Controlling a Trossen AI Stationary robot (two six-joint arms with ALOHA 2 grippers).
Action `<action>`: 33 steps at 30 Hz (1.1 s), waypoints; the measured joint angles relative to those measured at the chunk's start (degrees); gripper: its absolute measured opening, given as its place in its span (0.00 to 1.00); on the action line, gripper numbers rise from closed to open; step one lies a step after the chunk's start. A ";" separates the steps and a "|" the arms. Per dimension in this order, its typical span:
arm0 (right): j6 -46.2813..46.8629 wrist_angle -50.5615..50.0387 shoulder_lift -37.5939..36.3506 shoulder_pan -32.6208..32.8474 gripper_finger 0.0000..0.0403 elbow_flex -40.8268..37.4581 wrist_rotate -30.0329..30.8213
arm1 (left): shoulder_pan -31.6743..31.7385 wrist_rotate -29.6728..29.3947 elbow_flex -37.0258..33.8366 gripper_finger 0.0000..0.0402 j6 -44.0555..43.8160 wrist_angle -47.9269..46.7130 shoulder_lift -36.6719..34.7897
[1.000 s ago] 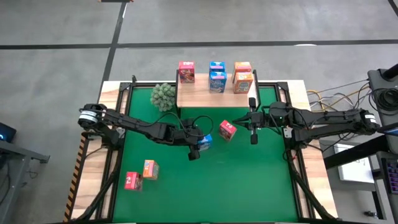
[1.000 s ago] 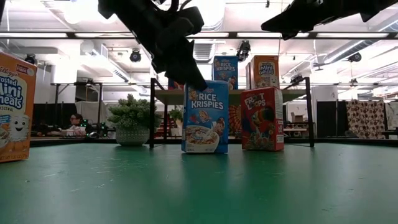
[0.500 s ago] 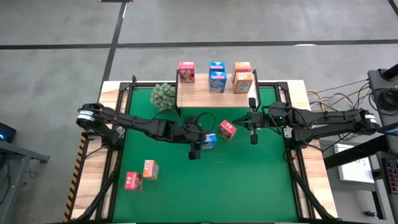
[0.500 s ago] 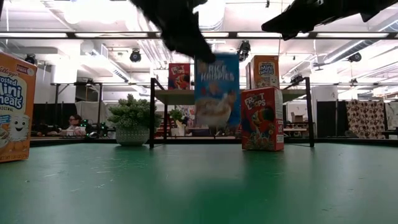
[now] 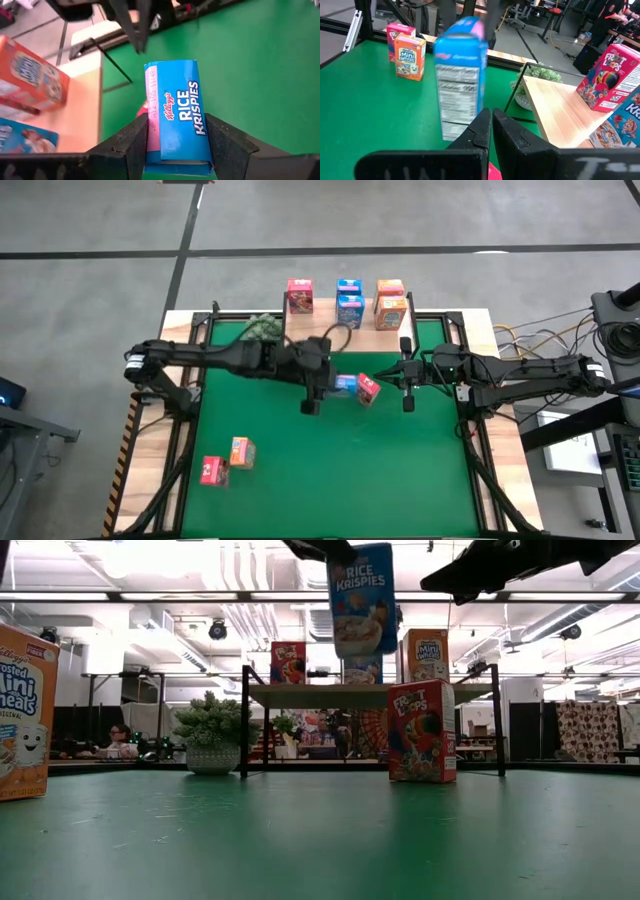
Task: Stack cereal on shelf
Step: Put the blue cereal box on the shelf aligned with the other blue cereal box
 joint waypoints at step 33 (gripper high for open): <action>-0.04 -0.07 -0.02 -0.02 0.02 -0.22 -0.02 | 18.52 8.48 1.05 0.41 3.55 9.07 2.08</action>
